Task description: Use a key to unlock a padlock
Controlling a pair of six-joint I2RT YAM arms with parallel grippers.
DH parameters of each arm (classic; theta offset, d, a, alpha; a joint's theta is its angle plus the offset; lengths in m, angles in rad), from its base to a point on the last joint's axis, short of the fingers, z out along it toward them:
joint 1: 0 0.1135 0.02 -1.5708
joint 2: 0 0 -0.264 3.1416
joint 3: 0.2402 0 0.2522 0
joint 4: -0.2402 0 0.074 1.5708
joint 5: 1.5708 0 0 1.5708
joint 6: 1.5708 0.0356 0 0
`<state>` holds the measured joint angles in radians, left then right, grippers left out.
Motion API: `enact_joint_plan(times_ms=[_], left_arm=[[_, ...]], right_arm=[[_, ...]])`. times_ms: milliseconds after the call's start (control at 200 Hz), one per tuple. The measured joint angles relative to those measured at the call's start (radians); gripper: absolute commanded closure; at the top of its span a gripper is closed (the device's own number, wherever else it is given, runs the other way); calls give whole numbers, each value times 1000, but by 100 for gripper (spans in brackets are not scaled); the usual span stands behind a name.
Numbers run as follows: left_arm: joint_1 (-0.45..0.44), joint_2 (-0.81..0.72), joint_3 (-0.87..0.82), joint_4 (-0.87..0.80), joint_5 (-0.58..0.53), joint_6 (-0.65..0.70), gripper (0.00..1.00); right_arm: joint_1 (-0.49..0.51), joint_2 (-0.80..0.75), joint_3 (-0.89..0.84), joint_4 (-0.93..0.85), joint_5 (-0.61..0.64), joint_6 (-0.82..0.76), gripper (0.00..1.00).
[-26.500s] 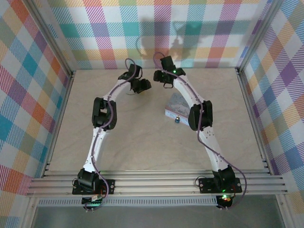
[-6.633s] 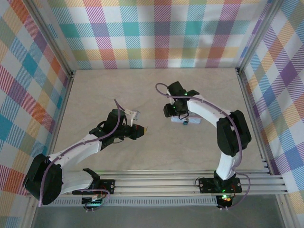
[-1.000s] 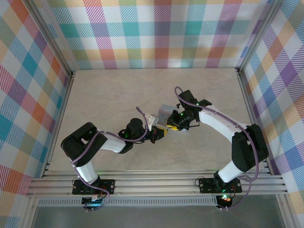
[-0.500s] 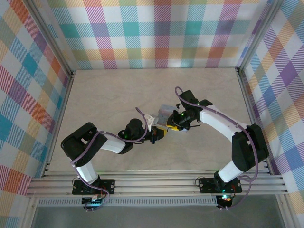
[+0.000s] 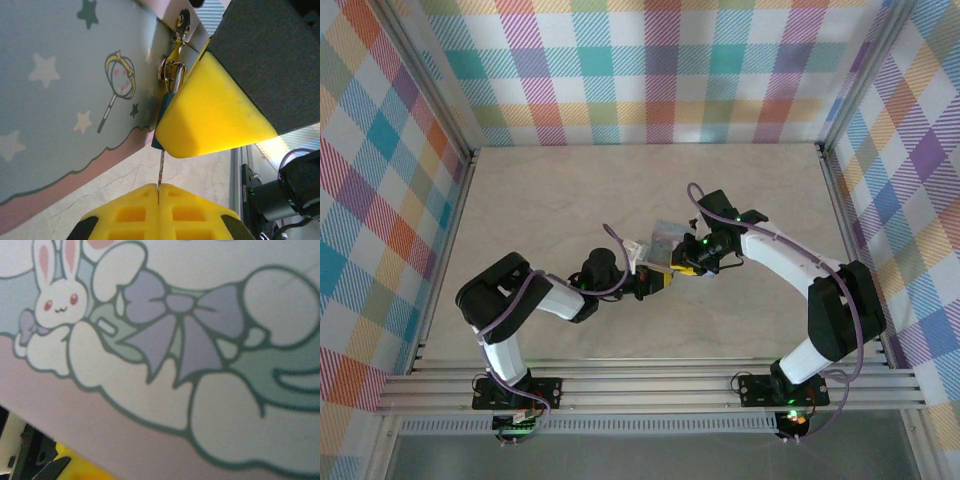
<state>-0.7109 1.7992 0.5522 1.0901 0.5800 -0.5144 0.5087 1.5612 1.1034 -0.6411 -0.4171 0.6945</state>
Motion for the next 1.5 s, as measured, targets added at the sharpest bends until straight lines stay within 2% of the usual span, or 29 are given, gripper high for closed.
enact_joint_plan(times_ms=[180, 370, 515, 750, 965, 1065, 1340, 1500], left_arm=[[21, 28, 0, 48, 47, -47, 100], [21, 24, -2, 45, 43, -42, 100], [6, 4, -6, 25, 6, -15, 100], [-34, -24, -10, 19, -118, 16, 100], [-40, -26, -10, 18, -137, 12, 100], [-40, -14, -10, 21, -139, 5, 100], [-48, 87, -38, 148, -134, -24, 100], [-55, 129, -61, 204, -152, -28, 100]], right_arm=[[-6, 0, -19, 23, -18, 0, 100], [-10, -7, -29, 32, -29, 4, 100], [-12, -9, -29, 36, -34, 13, 100], [-13, -13, -29, 38, -48, 32, 100], [-13, -13, -35, 55, -48, 50, 99], [-13, -16, -57, 86, -45, 63, 92], [11, -59, -191, 225, 0, 122, 92], [41, -73, -253, 314, 51, 142, 87]])
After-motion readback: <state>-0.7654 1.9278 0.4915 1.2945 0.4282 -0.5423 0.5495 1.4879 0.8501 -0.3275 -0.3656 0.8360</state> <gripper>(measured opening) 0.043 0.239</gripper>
